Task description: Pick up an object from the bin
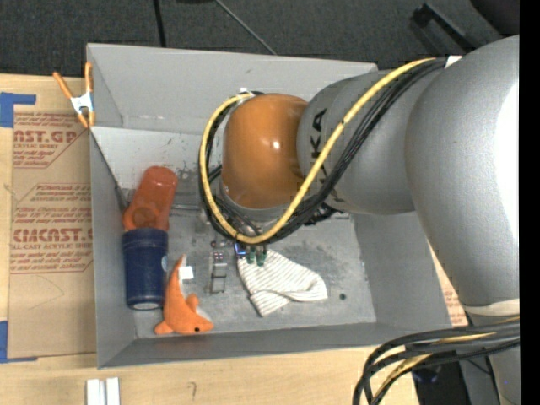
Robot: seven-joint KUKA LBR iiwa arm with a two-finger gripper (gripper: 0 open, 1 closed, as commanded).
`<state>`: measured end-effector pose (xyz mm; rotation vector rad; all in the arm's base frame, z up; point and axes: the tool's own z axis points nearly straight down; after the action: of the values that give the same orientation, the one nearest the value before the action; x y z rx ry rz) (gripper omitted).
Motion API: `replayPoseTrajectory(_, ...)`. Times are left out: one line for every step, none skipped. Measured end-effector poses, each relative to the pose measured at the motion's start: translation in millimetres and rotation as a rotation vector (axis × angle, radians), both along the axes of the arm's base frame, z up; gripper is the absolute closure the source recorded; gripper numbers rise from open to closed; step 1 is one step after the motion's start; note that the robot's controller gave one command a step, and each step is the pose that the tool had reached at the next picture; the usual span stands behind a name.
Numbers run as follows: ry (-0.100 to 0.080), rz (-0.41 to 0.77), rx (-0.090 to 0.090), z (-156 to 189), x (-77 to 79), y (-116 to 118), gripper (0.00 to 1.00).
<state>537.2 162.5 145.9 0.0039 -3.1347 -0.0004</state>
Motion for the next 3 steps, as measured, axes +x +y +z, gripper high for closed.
replayPoseTrajectory(-0.008, -0.002, 0.001, 4.7, 2.1, -0.8, 0.00)
replayPoseTrajectory(-0.012, 0.276, 0.001, -32.0, -13.5, 15.0, 0.00)
replayPoseTrajectory(-0.005, 0.518, 0.002, -30.6, -32.9, 22.1, 0.00)
